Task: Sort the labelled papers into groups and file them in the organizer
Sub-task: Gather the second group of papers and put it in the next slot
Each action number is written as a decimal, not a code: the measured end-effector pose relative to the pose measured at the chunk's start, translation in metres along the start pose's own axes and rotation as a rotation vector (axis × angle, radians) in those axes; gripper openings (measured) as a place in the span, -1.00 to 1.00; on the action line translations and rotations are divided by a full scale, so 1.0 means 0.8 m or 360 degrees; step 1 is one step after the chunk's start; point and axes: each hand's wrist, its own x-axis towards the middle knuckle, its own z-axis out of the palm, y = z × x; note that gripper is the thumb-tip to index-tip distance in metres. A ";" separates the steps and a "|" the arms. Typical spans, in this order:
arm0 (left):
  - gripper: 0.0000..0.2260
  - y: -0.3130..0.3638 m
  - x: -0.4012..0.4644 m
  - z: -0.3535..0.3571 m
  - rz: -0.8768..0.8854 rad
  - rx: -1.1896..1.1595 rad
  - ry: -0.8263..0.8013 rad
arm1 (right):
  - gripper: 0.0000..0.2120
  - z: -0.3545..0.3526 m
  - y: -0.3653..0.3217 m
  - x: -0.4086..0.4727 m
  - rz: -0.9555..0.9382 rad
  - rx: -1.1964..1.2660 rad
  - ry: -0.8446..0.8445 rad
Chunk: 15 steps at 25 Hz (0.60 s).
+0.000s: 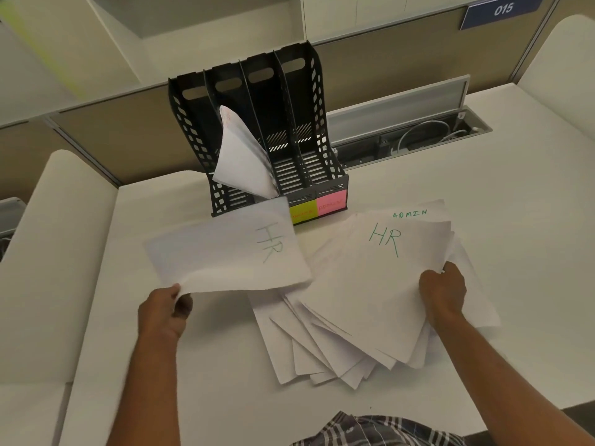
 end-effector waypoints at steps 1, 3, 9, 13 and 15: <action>-0.89 0.003 0.000 -0.008 -0.0033 -0.0065 -0.0006 | -0.64 0.003 0.002 -0.003 0.0004 0.0034 -0.0032; -0.89 0.003 -0.007 -0.014 -0.0089 -0.0130 -0.0046 | -0.64 0.012 0.006 -0.010 0.0006 0.0130 -0.0120; -0.87 -0.050 -0.076 0.026 -0.0124 0.0077 -0.0291 | -0.64 0.051 0.028 -0.046 0.0213 0.0490 -0.0502; -0.90 -0.136 -0.130 0.046 0.0114 0.0504 -0.0386 | -0.74 0.080 0.030 -0.079 0.0370 0.0609 -0.0748; -0.91 -0.176 -0.150 0.043 0.0188 0.0698 -0.0365 | -0.73 0.088 0.024 -0.090 0.0430 0.0679 -0.0787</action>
